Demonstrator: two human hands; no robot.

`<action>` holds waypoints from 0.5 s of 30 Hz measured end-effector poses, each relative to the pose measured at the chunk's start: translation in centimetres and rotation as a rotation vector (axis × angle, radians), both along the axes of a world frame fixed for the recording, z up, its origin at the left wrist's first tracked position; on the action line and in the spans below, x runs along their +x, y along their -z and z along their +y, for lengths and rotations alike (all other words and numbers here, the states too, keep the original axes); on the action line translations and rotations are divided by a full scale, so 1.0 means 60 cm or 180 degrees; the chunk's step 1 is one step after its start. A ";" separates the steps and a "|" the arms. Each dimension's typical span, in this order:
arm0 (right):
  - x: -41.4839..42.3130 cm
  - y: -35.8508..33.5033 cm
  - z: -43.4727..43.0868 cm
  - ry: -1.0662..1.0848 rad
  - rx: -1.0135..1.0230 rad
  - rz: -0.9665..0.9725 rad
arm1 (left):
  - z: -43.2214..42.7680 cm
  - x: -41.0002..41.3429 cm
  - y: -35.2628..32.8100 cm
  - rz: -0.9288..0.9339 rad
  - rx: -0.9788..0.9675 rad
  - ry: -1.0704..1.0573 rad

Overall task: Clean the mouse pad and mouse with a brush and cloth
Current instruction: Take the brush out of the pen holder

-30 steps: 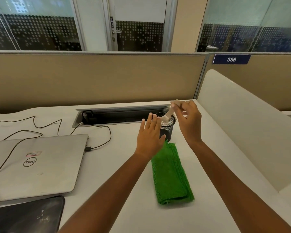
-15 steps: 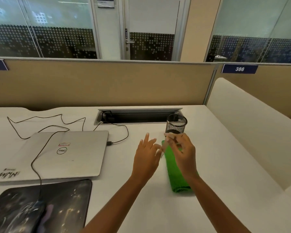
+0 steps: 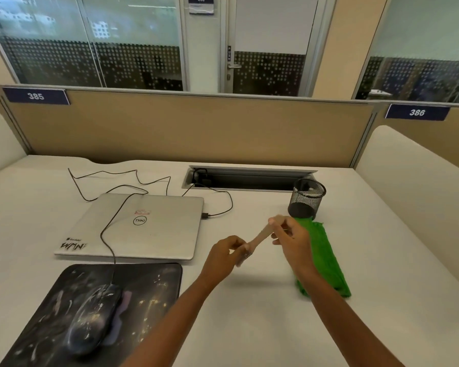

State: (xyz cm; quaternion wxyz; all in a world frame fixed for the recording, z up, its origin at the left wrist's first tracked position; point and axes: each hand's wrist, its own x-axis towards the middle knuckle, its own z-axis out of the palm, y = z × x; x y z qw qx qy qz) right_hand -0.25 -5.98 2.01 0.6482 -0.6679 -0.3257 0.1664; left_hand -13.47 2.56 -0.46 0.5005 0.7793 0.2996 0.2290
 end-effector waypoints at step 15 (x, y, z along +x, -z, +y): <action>-0.113 0.007 0.000 -0.1191 -0.2113 -0.1853 | 0.085 -0.125 -0.003 0.0845 0.0175 0.0378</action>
